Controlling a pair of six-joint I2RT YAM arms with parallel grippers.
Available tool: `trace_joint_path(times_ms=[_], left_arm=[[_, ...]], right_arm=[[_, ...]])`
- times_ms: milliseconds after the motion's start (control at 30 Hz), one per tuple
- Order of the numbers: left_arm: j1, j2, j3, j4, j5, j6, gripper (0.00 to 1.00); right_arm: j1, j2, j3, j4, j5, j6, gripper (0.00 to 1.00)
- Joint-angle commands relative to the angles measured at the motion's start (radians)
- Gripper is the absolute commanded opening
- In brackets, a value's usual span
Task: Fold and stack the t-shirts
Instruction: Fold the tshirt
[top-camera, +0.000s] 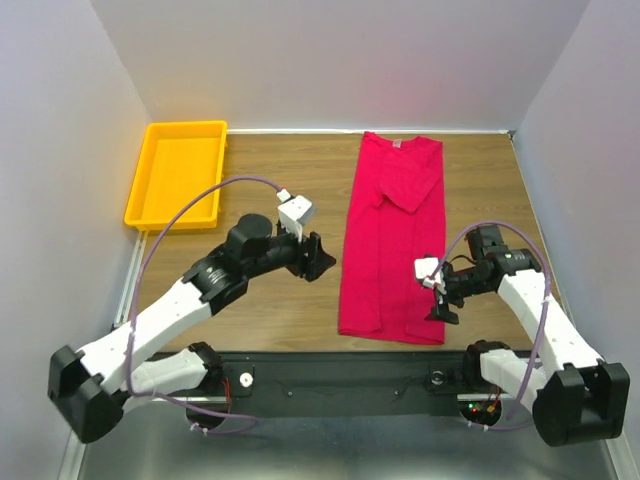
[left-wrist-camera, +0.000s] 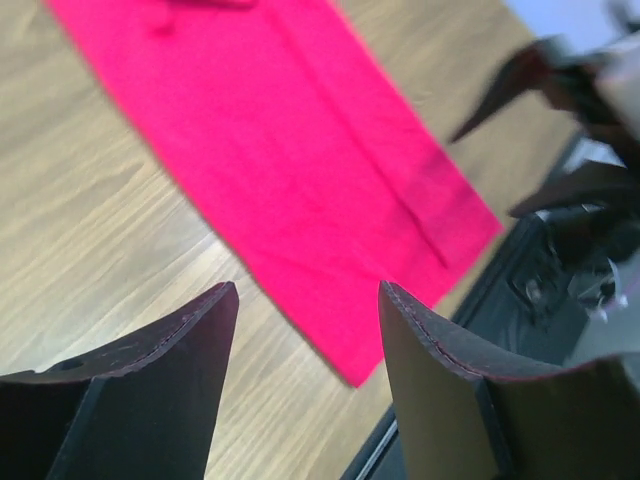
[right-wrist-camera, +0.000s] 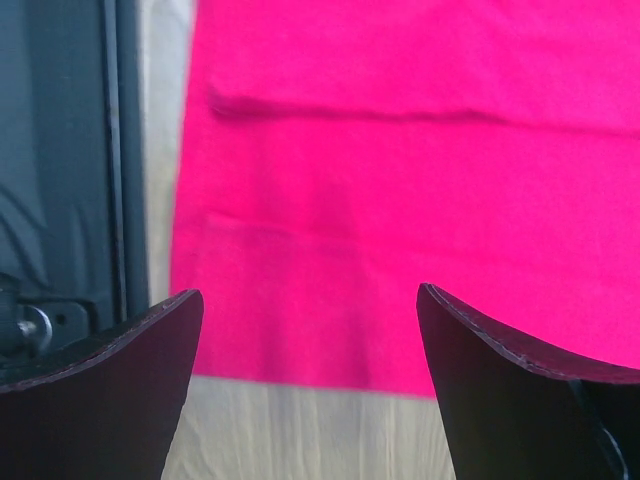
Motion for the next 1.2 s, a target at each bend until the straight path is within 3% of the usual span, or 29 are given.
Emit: trace_joint_path(times_ms=[0,167,267,400,533,700,1167], left_arm=[[-0.086,-0.192,-0.075,0.074,-0.006,0.206,0.73],[-0.143,-0.328,-0.147,0.202,0.031,0.500,0.85],[-0.163,-0.305,-0.164,0.146,0.103,0.735,0.86],[-0.267,-0.222,-0.191,0.115,0.104,0.897,0.86],[-0.413,-0.086,-0.225,0.115,0.034,0.944,0.82],[-0.514,0.063,-0.225,0.154,0.020,0.950,0.68],[-0.527,0.279,-0.205,0.216,0.032,1.032,0.62]], right_arm=[[0.135,-0.035,-0.022,0.100,0.067,0.174,0.93],[0.176,0.047,0.026,0.047,0.128,0.179,0.93],[0.176,0.067,0.035,0.022,0.141,0.164,0.93],[0.178,0.024,0.009,0.034,0.153,0.154,0.93],[0.176,0.012,0.024,0.069,0.204,0.214,0.92],[0.176,-0.034,0.008,0.144,0.194,0.307,0.92],[0.155,-0.153,-0.075,0.212,0.271,0.441,0.91]])
